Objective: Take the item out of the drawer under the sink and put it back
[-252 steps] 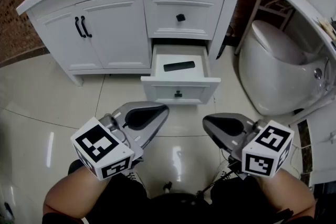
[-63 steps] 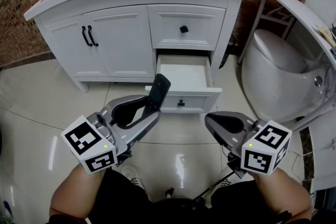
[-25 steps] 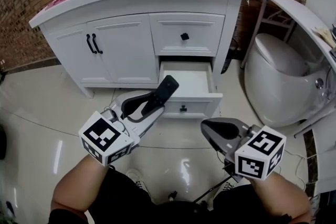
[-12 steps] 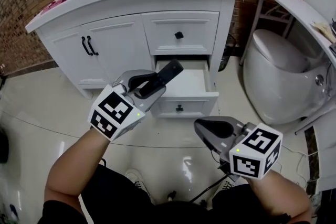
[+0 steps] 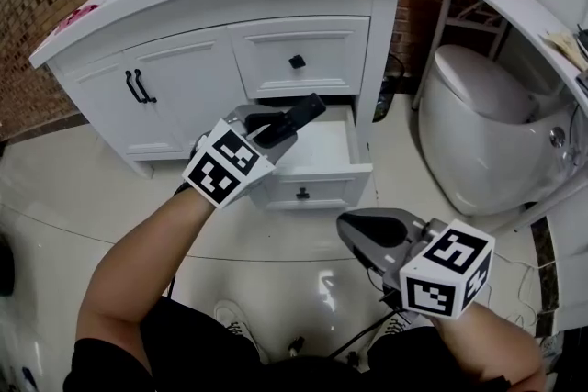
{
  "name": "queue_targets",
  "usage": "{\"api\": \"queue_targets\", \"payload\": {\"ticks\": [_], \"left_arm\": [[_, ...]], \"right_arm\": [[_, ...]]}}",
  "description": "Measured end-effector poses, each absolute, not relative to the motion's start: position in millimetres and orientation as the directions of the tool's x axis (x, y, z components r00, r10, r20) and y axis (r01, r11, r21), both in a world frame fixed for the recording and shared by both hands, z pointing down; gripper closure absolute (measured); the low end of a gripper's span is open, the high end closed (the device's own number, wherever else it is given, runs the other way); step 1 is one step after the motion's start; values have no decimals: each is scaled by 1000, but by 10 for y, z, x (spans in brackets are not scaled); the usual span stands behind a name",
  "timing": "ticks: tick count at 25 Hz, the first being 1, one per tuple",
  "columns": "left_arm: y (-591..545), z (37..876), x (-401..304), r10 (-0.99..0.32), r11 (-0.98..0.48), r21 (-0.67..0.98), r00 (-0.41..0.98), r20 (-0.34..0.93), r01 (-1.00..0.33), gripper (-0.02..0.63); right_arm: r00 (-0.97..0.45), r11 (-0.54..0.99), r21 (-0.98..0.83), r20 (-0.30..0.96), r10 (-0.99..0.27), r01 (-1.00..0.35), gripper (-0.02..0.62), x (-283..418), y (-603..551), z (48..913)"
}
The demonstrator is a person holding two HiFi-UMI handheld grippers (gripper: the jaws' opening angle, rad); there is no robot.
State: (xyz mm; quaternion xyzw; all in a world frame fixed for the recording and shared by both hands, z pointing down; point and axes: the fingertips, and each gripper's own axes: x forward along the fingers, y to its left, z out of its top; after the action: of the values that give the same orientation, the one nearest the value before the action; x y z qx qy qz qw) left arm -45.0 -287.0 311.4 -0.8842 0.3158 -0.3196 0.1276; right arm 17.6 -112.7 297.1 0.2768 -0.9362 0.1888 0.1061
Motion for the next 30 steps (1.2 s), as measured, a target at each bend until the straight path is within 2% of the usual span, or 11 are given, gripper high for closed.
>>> {"api": "queue_targets", "payload": {"ticks": [7, 23, 25, 28, 30], "left_arm": [[-3406, 3664, -241, -591, -804, -387, 540, 599, -451, 440], [-3990, 4727, 11, -427, -892, -298, 416, 802, -340, 440], [-3992, 4904, -33, -388, -906, -269, 382, 839, -328, 440], [-4018, 5097, -292, -357, -898, -255, 255, 899, -359, 440], [-4062, 5096, -167, -346, -910, -235, 315, 884, -341, 439]], "right_arm": [[-847, 803, -305, 334, -414, -513, 592, 83, -1055, 3079], [-847, 772, -367, 345, -405, -519, 592, 251, -1217, 3217], [-847, 769, -373, 346, -403, -518, 592, 252, -1222, 3228], [-848, 767, -380, 347, -400, -517, 592, 253, -1229, 3241], [-848, 764, -385, 350, -399, -518, 592, 264, -1243, 3259]]}}
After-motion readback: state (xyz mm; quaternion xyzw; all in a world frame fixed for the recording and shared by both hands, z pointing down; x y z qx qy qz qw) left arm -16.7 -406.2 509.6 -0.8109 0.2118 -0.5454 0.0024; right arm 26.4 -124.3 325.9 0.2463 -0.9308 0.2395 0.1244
